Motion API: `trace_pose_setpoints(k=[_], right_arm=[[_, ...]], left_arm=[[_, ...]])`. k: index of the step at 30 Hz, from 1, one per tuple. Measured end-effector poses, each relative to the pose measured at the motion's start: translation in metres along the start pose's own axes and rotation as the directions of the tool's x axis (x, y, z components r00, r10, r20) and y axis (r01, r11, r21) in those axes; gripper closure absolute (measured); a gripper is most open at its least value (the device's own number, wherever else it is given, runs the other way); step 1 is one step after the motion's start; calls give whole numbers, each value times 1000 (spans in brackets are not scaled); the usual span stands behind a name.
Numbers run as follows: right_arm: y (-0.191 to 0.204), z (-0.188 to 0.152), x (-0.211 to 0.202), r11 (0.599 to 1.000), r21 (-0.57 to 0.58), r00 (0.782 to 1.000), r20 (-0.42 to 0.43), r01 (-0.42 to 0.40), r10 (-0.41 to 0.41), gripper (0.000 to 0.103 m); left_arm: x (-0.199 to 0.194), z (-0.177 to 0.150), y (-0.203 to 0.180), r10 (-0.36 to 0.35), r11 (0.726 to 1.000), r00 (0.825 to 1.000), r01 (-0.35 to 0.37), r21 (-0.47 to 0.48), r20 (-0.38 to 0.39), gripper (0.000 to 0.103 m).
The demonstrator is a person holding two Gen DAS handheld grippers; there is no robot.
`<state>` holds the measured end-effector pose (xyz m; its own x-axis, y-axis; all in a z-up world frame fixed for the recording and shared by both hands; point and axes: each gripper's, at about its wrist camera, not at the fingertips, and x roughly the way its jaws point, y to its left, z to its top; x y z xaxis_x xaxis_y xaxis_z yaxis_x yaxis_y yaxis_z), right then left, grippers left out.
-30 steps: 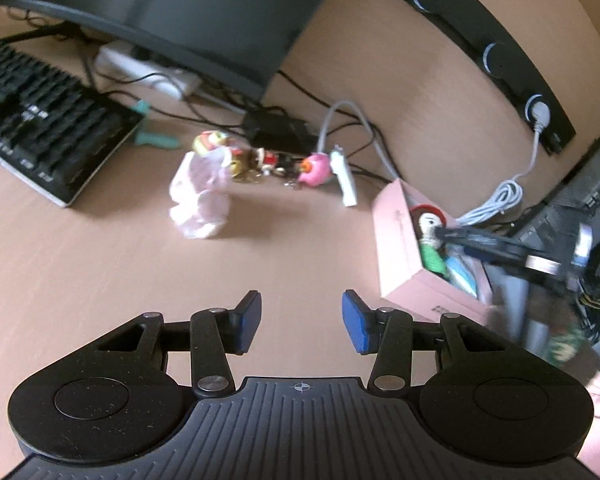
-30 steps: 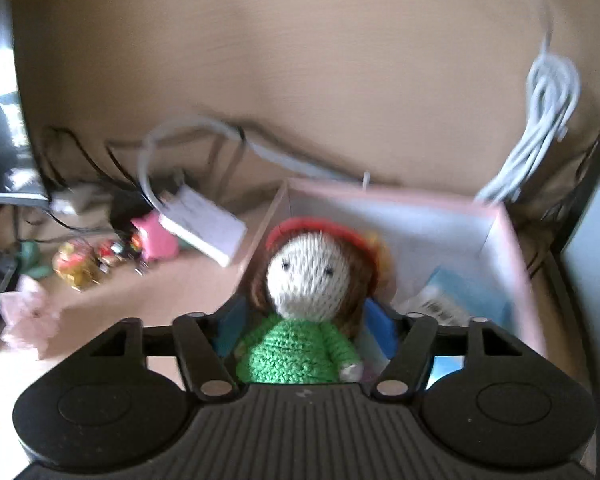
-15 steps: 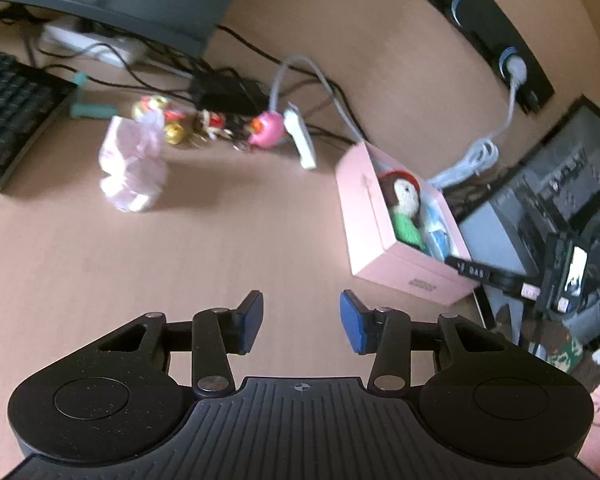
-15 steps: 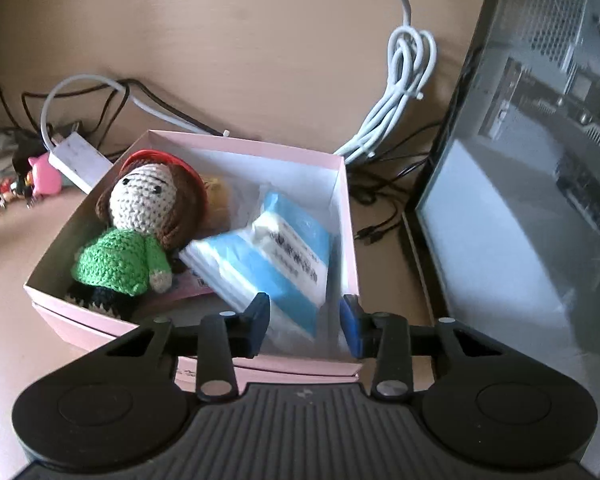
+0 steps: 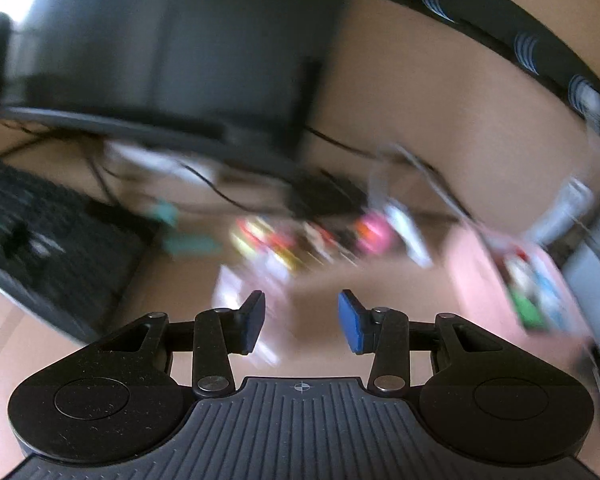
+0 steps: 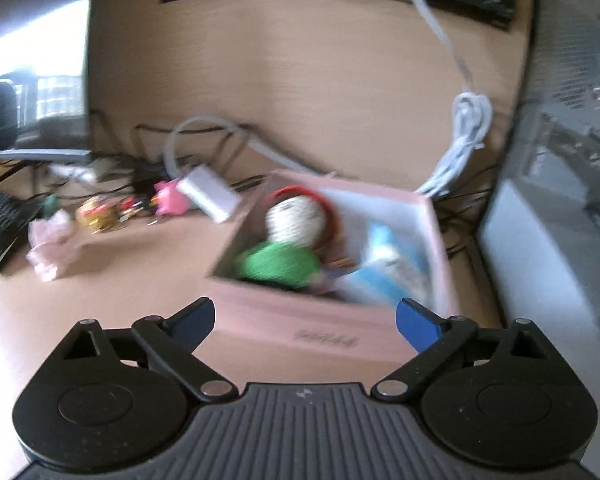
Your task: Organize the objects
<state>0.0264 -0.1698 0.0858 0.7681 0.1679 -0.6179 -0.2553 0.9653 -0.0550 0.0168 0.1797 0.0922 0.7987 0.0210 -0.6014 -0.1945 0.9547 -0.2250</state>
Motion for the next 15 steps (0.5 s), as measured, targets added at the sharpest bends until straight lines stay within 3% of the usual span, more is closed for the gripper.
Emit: trace_pose_setpoints(k=[4, 7, 10, 15], right_arm=[[35, -20, 2, 999, -39, 999, -35, -2, 0, 5], [56, -30, 0, 999, -49, 997, -80, -18, 14, 5], [69, -36, -6, 998, -60, 996, -92, -6, 0, 5], [74, -40, 0, 1000, -1, 991, -134, 29, -29, 5]], left_arm=[[38, 34, 30, 96, 995, 995, -96, 3, 14, 59], [78, 61, 50, 181, 982, 980, -176, 66, -85, 67], [106, 80, 69, 189, 982, 964, -183, 49, -184, 68], [145, 95, 67, 217, 973, 944, -187, 138, -249, 68]])
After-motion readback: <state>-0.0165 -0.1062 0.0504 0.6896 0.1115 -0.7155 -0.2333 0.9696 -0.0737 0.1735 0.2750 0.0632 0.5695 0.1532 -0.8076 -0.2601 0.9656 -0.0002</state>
